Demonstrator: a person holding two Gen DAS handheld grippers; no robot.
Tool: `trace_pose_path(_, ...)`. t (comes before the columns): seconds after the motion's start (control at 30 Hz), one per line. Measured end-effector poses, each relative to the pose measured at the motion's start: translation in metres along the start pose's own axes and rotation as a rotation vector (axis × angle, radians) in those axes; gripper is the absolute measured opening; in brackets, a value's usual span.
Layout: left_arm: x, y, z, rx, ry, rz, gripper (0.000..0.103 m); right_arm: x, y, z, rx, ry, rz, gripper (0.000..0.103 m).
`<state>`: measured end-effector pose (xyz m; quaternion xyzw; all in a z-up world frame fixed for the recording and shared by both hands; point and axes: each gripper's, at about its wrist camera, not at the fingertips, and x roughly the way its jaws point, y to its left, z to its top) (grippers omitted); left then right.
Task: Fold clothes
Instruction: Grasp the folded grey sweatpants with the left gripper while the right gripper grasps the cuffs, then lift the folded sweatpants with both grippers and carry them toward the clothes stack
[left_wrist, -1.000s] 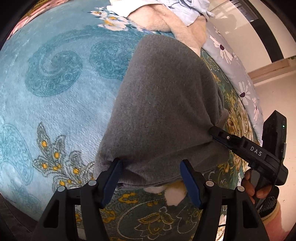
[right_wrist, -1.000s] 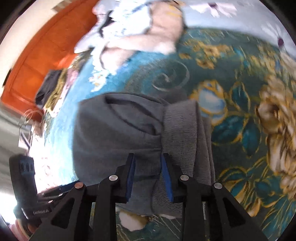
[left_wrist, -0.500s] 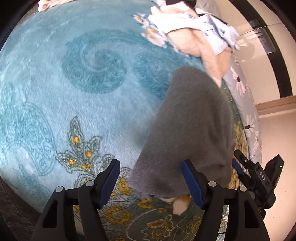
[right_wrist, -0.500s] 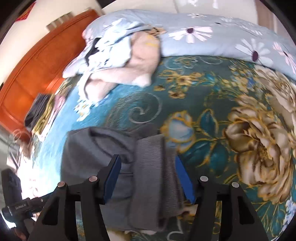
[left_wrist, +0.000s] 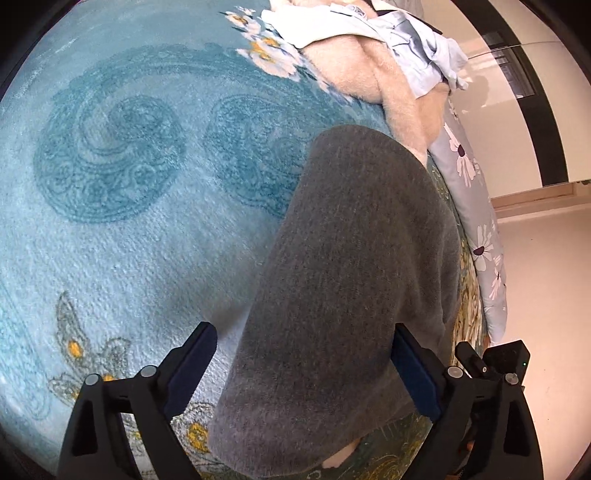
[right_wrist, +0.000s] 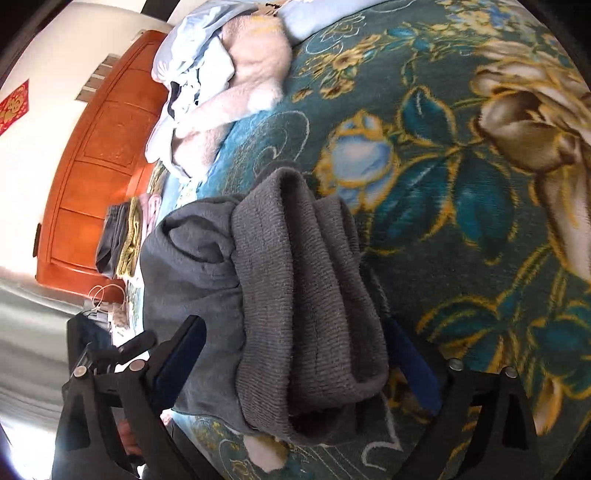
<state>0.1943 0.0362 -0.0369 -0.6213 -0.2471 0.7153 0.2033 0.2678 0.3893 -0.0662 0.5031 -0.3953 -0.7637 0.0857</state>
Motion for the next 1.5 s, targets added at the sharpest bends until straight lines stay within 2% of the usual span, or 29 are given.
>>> trace_pose_path(0.03, 0.002, 0.000, -0.001, 0.012, 0.001, 0.000, 0.095, -0.001, -0.002, 0.000, 0.012, -0.009, 0.029, 0.103)
trace_pose_path(0.13, 0.005, 0.000, -0.002, 0.020, 0.006, -0.002, 0.096, -0.003, -0.008, -0.001, 0.036, -0.022, 0.076, 0.103)
trace_pose_path(0.33, 0.008, 0.000, 0.002, 0.007, 0.029, -0.005, 0.095, -0.002, -0.001, 0.003, 0.036, -0.011, 0.056, 0.102)
trace_pose_path(0.4, 0.008, 0.001, 0.002, -0.008, 0.027, -0.007, 0.094, -0.002, 0.002, 0.005, 0.034, -0.006, 0.035, 0.093)
trace_pose_path(0.43, 0.011, 0.000, 0.005, -0.011, 0.024, -0.003, 0.090, -0.001, 0.002, 0.006, 0.036, -0.004, 0.027, 0.076)
trace_pose_path(0.47, 0.010, -0.001, 0.004, -0.009, 0.020, -0.003, 0.083, 0.000, 0.002, 0.007, 0.041, 0.000, 0.021, 0.065)
trace_pose_path(0.67, 0.006, -0.010, -0.001, 0.023, -0.010, 0.020, 0.062, 0.005, 0.006, 0.010, 0.062, 0.017, -0.002, 0.052)
trace_pose_path(0.9, -0.008, -0.013, -0.007, 0.050, -0.051, -0.038, 0.052, 0.005, 0.023, 0.020, 0.071, 0.052, -0.018, 0.048)
trace_pose_path(1.03, -0.024, -0.014, -0.010, 0.072, -0.064, -0.055, 0.047, 0.003, 0.049, 0.028, -0.001, 0.065, 0.003, 0.040)
trace_pose_path(1.17, -0.043, -0.015, -0.002, 0.082, -0.119, -0.049, 0.044, 0.012, 0.083, 0.034, -0.082, 0.085, 0.026, 0.035)
trace_pose_path(1.33, -0.073, 0.011, 0.019, -0.003, -0.215, -0.053, 0.043, 0.030, 0.121, 0.032, -0.168, 0.123, 0.081, 0.033)
trace_pose_path(1.4, -0.088, 0.032, 0.019, -0.050, -0.254, -0.056, 0.043, 0.037, 0.136, 0.032, -0.203, 0.139, 0.103, 0.033)
trace_pose_path(1.5, -0.093, 0.071, 0.018, -0.141, -0.280, -0.022, 0.043, 0.052, 0.154, 0.029, -0.249, 0.170, 0.125, 0.032)
